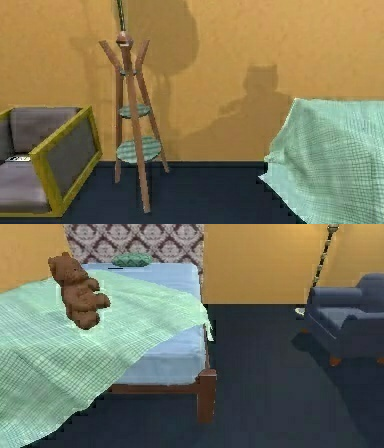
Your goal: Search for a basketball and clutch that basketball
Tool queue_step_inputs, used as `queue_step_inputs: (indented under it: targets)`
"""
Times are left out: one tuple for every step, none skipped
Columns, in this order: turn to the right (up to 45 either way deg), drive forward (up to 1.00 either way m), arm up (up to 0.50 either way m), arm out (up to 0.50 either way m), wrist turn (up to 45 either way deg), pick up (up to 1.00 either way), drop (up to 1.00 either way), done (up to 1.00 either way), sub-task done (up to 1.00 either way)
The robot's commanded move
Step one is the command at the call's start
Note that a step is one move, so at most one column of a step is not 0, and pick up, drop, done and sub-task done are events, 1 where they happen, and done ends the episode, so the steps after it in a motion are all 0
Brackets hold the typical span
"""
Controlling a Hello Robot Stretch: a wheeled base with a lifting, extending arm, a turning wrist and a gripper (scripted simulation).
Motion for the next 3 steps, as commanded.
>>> queue_step_inputs:
  targets:
    - [-42.0, 0.0, 0.0, 0.0, 0.0, 0.0, 0.0, 0.0, 0.0]
    - [0.0, 0.5, 0.0, 0.0, 0.0, 0.0, 0.0, 0.0, 0.0]
    - [-45.0, 0.0, 0.0, 0.0, 0.0, 0.0, 0.0, 0.0, 0.0]
